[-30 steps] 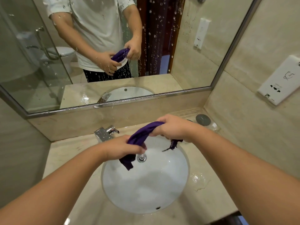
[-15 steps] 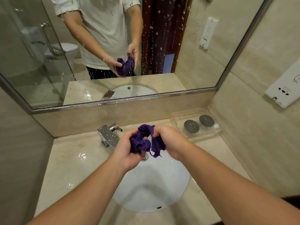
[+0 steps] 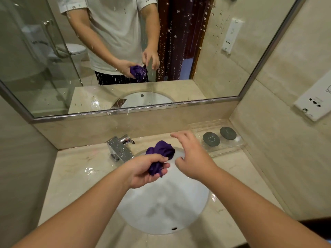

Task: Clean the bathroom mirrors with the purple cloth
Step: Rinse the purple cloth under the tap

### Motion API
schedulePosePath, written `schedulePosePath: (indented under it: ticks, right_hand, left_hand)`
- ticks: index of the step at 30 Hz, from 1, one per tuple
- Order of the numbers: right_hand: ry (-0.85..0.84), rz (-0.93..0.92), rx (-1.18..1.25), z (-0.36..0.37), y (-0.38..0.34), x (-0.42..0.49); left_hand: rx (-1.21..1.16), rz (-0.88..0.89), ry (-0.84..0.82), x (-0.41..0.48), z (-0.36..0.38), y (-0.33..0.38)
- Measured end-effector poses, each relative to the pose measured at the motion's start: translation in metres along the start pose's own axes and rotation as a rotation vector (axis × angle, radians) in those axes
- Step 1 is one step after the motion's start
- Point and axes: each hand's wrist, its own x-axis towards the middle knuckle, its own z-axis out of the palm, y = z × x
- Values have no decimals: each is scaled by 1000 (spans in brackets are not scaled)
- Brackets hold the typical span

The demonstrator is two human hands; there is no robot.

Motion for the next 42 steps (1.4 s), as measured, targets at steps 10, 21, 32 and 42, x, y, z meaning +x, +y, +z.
schedulePosePath:
  ticks: [10,21,32,42]
  right_hand:
    - [-362,-181,-414,27,-1,18]
    - [-584,69,-306,56,-1,48]
    - [-488,735,781,103,31,28]
    - [-455,938,679,208,71,18]
  left_hand:
    - [1194,96,172,0,20,6]
    - [1442,358,519,36,-9,-25]
    - [191,66,241,40,-71,-79]
    - [5,-17,553,94,-93,-127]
